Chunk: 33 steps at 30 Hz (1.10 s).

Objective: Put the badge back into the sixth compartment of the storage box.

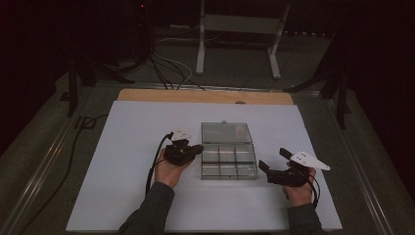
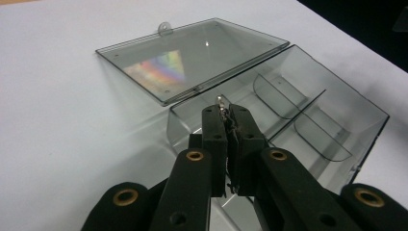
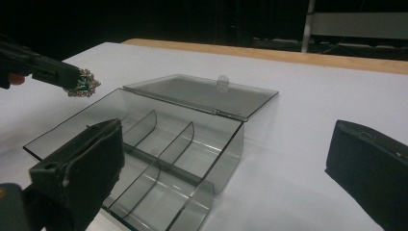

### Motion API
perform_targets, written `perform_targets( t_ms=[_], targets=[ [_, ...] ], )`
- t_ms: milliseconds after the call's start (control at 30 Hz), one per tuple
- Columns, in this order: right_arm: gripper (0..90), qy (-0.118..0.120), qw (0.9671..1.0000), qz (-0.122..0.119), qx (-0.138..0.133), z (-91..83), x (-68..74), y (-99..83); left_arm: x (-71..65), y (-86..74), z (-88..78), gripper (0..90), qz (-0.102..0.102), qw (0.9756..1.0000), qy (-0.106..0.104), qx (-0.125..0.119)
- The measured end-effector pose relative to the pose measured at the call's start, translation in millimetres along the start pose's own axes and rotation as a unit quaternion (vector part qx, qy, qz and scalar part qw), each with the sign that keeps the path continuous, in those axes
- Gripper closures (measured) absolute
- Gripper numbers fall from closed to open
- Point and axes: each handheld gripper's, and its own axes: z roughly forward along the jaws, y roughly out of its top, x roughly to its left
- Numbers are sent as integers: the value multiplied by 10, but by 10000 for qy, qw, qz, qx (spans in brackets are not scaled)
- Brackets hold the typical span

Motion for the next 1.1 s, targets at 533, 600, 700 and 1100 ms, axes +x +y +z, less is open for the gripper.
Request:
perform_targets(
  t_ms=[533,600,700,1100],
  targets=[
    [0,-9,10000,-11,-65,-27,-1,6,-149,83,53,891,158,9998,-144,-9],
    [0,-16,10000,-7,-69,-31,-4,7,-166,91,67,891,169,9997,-158,3],
    [0,-24,10000,3,-72,-38,-9,9,-189,105,85,891,169,9997,-195,16],
    [0,-14,10000,35,-88,-65,-27,19,-289,156,144,891,240,9992,-314,32]
  ],
)
